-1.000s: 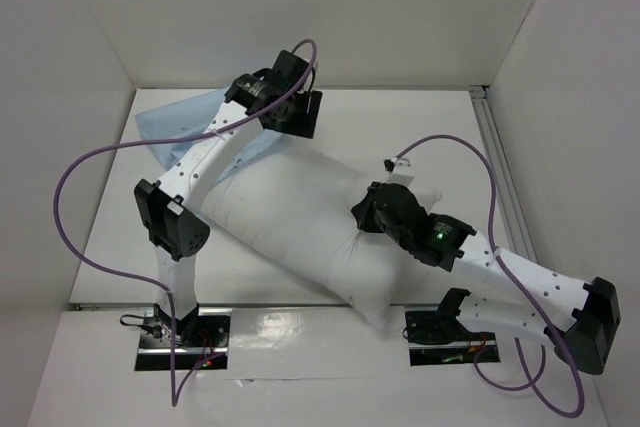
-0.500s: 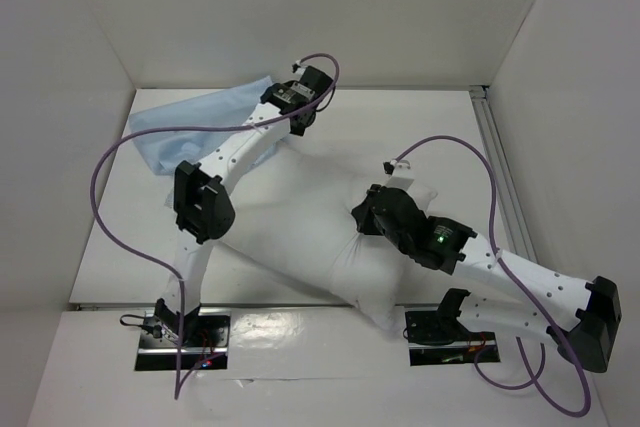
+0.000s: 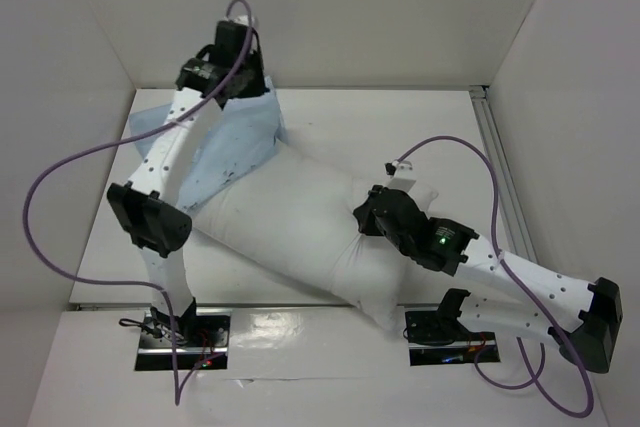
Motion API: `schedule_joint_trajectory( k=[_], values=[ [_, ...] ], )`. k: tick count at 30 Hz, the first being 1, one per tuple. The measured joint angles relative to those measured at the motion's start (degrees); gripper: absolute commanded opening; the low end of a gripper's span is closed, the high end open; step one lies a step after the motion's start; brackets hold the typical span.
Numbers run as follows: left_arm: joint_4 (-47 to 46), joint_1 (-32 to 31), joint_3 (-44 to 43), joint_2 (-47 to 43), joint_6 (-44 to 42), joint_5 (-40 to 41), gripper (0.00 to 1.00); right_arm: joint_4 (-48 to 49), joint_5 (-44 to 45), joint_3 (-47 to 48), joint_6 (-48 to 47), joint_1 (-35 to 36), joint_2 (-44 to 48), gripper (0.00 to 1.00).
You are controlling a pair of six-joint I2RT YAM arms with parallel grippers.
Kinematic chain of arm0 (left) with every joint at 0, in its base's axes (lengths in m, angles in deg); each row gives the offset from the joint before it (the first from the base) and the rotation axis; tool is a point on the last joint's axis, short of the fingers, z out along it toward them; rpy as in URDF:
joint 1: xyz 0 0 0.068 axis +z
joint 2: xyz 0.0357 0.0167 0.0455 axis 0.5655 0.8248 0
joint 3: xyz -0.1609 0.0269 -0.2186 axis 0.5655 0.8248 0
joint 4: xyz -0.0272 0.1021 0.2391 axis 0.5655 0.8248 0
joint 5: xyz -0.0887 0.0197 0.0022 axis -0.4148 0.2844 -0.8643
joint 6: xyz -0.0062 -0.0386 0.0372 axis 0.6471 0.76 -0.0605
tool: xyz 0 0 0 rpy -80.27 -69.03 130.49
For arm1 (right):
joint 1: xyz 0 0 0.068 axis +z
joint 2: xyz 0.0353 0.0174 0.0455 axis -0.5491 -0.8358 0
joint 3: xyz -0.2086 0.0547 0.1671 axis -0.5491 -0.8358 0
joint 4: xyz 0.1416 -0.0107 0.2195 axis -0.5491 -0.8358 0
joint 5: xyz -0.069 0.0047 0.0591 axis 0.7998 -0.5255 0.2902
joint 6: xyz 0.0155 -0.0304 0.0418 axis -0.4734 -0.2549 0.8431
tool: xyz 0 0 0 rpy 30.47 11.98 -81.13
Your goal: Put the pillow into the pillowcase
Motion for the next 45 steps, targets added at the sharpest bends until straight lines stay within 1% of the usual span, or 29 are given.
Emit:
schedule_joint_trajectory(
  k=[1,2,4,5,7,11,14,15,16,18,21,24,26,28,32,36,38,41,45],
  values=[
    [-0.4,1.4,-0.9,-1.8,0.0,-0.2,0.14,-0.2,0.2,0.0,0.0,0.0,0.1,0.0],
    [0.0,2.4,-3.7,-2.7,-0.2,0.0,0.37,-0.4,0.4,0.0,0.0,0.0,0.2,0.0],
    [-0.1,2.5,-8.7,-2.8,-1.3,1.7,0.64,-0.6,0.6,0.0,0.0,0.0,0.3,0.0],
    [0.0,1.9,-10.2,-2.4,-1.7,2.9,0.82,-0.7,0.7,0.0,0.0,0.0,0.3,0.0],
    [0.7,0.0,-11.4,-1.0,-2.5,5.6,0.9,-0.7,0.7,0.0,0.0,0.0,0.3,0.0],
    [3.3,-3.1,-10.2,5.3,-3.6,9.9,0.91,-0.7,0.9,0.0,0.0,0.4,0.3,0.0],
    [6.4,-4.9,-8.9,11.4,-3.7,15.2,0.85,-0.7,1.0,0.0,0.0,0.5,0.2,0.0],
    [7.4,-5.3,-8.7,13.2,-3.8,16.9,0.82,-0.7,1.0,0.0,0.0,0.5,0.1,0.0],
    [8.5,-5.6,-8.5,15.0,-3.9,18.7,0.77,-0.7,1.0,0.0,0.0,0.5,0.1,0.0],
    [10.7,-6.1,-8.3,17.7,-4.3,22.3,0.51,-0.7,1.1,0.0,0.0,0.5,0.0,0.0],
    [12.8,-6.3,-8.3,19.0,-4.1,27.1,0.0,-0.6,1.2,0.0,0.0,0.5,-0.2,0.0],
    [13.9,-6.3,-8.8,18.7,-3.4,29.7,0.0,-0.6,1.2,0.0,0.0,0.5,-0.4,0.0],
    [14.0,-6.3,-8.9,17.7,-3.2,27.4,0.0,-0.5,1.2,0.1,0.0,0.5,-0.7,0.0],
    [12.2,-6.2,-7.7,14.7,-3.2,21.6,0.0,-0.5,1.2,0.2,0.0,0.5,-1.1,0.0],
    [6.6,-3.9,-1.4,2.3,-1.5,3.0,0.0,-0.5,1.4,0.2,-0.2,0.5,-1.6,0.0],
    [2.2,0.3,-0.8,-6.3,1.5,-14.1,0.0,-0.8,1.4,0.2,-0.5,0.8,-1.6,0.0],
    [0.2,1.9,-0.1,-8.0,3.0,-20.9,0.0,-1.0,1.6,0.2,-0.5,0.9,-1.6,0.0],
    [-2.7,2.4,3.1,-8.5,5.3,-28.7,0.0,-1.2,1.8,0.2,-0.4,0.9,-1.0,0.0],
    [-4.1,0.8,8.1,-7.1,6.9,-31.7,0.0,-2.0,2.1,0.4,-0.4,1.0,0.0,0.0]
  ],
)
